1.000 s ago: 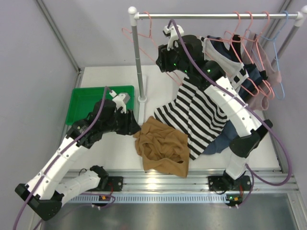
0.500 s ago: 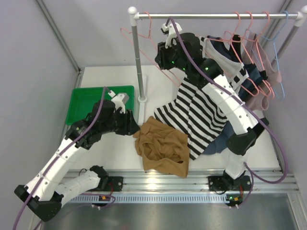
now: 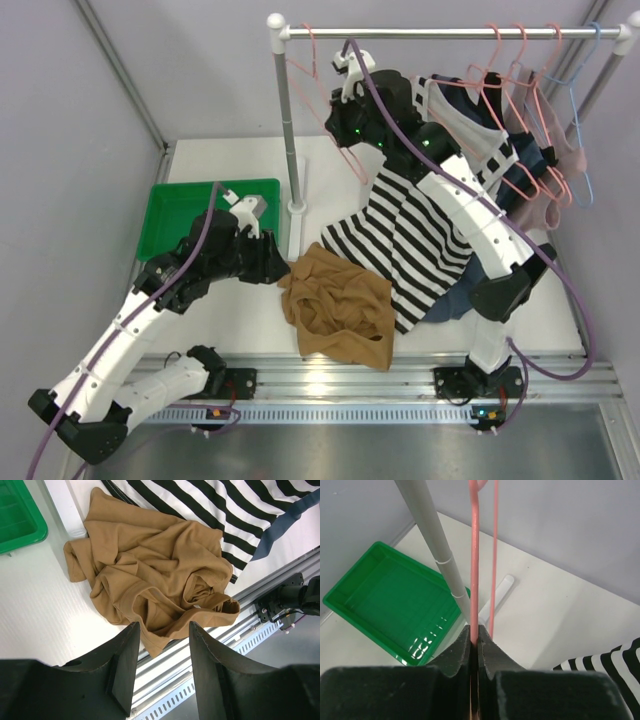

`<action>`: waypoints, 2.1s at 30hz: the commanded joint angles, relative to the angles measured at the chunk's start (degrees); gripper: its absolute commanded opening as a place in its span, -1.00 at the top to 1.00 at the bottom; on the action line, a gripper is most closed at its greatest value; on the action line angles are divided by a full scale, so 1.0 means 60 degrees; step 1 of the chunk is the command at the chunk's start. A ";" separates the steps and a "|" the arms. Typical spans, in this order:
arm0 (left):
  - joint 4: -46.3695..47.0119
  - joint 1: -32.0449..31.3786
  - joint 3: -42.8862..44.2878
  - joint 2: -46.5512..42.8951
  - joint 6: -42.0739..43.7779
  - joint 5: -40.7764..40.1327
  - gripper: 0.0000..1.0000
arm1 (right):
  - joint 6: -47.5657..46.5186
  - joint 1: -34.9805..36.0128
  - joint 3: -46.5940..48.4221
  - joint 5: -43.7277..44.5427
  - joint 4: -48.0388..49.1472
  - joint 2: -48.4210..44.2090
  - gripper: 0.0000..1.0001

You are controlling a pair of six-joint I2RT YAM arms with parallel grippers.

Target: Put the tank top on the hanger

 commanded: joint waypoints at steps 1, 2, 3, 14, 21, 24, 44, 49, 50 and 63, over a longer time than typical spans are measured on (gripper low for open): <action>-0.0016 -0.0017 0.0226 -0.0183 0.0077 -0.0100 0.02 | -0.0022 -0.0073 0.0579 0.0169 0.0166 -0.0081 1.00; -0.0016 -0.0003 0.0211 -0.0184 0.0077 -0.0100 0.02 | 0.0006 -0.0073 0.0579 0.0213 0.0195 -0.0081 1.00; -0.0031 -0.0017 0.0225 -0.0198 0.0077 -0.0114 0.02 | 0.0021 -0.0073 0.0579 0.0243 0.0239 -0.0110 1.00; -0.0148 -0.0003 0.0328 -0.0184 0.0107 -0.0144 0.02 | 0.0139 -0.0058 0.0244 0.0492 0.0927 -0.0724 1.00; -0.0075 -0.0017 0.0255 -0.0169 0.0033 -0.0115 0.02 | 0.0153 -0.0058 -0.0123 0.0683 0.1382 -0.1194 1.00; -0.0089 -0.0017 0.0240 -0.0154 0.0033 -0.0129 0.02 | 0.0168 -0.0058 -0.0211 0.0712 0.1353 -0.1267 1.00; 0.0510 -0.0032 -0.1867 -0.0022 -0.1619 -0.0129 -0.01 | 0.0943 0.0087 -0.4588 -0.0107 0.1134 -0.4927 1.00; 0.1213 -0.0280 -0.2996 -0.0125 -0.2353 -0.0143 0.03 | 0.1499 0.1052 -0.6769 -0.0445 0.0139 -0.7007 1.00; 0.1287 -0.0383 -0.3128 -0.0096 -0.2485 -0.0129 0.03 | 0.1617 0.1273 -0.7021 -0.0329 -0.0356 -0.7300 1.00; 0.1727 -0.2785 -0.3363 0.1017 -0.3804 -0.2676 0.06 | 0.3624 0.2725 -0.9762 -0.0254 -0.3568 -1.1124 1.00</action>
